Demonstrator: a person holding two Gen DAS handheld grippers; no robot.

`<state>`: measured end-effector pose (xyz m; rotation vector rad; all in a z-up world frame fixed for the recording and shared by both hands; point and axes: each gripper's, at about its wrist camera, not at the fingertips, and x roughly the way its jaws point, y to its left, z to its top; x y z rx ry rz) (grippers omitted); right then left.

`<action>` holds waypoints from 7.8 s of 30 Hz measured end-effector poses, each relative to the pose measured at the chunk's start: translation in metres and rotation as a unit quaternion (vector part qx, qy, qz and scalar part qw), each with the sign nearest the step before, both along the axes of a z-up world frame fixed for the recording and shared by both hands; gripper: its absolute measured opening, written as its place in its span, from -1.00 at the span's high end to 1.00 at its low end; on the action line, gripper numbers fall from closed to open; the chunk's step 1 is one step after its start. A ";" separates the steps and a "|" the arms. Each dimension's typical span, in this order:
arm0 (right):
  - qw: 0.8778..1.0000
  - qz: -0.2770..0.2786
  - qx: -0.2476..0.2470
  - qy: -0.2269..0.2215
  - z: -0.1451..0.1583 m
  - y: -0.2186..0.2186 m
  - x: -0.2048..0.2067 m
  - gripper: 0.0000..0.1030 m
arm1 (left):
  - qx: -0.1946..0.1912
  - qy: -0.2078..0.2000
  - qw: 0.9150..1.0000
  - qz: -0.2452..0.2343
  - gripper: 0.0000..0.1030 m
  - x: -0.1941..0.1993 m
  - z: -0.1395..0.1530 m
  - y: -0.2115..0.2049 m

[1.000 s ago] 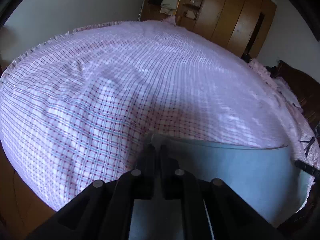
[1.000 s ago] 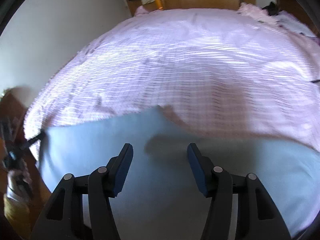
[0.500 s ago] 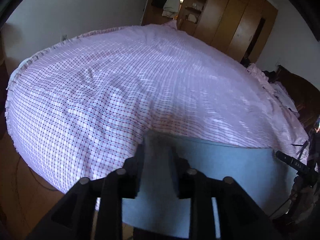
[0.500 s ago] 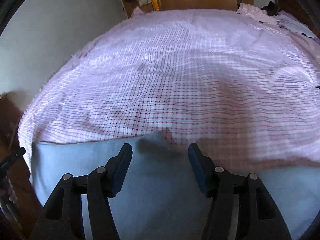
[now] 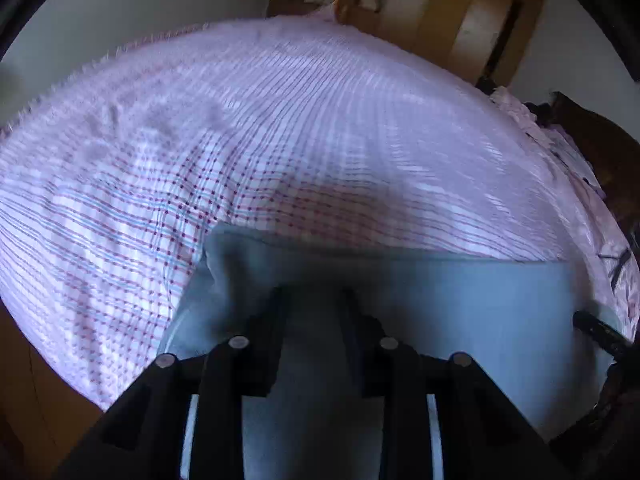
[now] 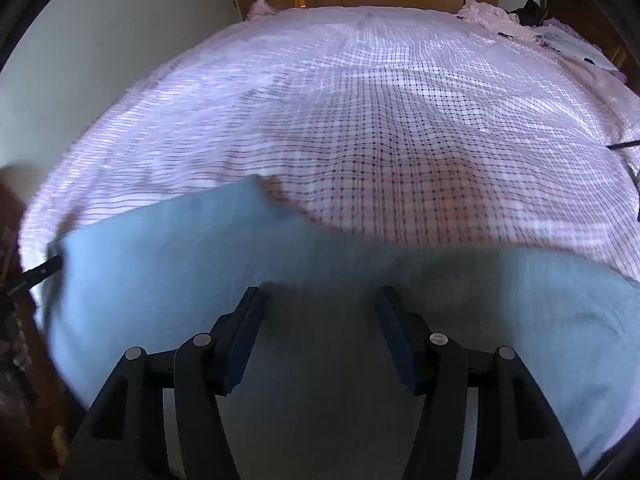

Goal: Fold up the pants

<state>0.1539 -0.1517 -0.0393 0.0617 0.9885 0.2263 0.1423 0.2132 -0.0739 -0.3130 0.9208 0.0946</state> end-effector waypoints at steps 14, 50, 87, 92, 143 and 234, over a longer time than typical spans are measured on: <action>0.999 -0.012 0.017 -0.030 0.014 -0.013 -0.020 -0.21 | 0.009 0.012 1.000 0.004 0.43 -0.019 0.021 -0.016; 0.949 -0.229 0.217 -0.012 -0.028 -0.178 -0.141 -0.21 | 0.034 0.065 0.997 0.009 0.32 -0.072 0.019 -0.065; 0.932 -0.227 0.274 -0.066 -0.041 -0.185 -0.138 0.22 | 0.043 0.064 0.997 0.010 0.25 -0.067 0.010 -0.060; 0.930 -0.214 0.286 -0.085 -0.035 -0.185 -0.140 0.25 | 0.047 0.064 0.997 0.009 0.25 -0.065 0.010 -0.061; 0.954 -0.183 0.217 -0.100 0.026 -0.133 -0.095 0.88 | 0.035 0.041 0.998 0.027 0.22 -0.083 0.031 -0.033; 0.992 0.121 0.018 0.034 -0.010 0.082 -0.076 -0.03 | -0.011 0.056 0.995 -0.078 -0.08 -0.060 0.010 -0.101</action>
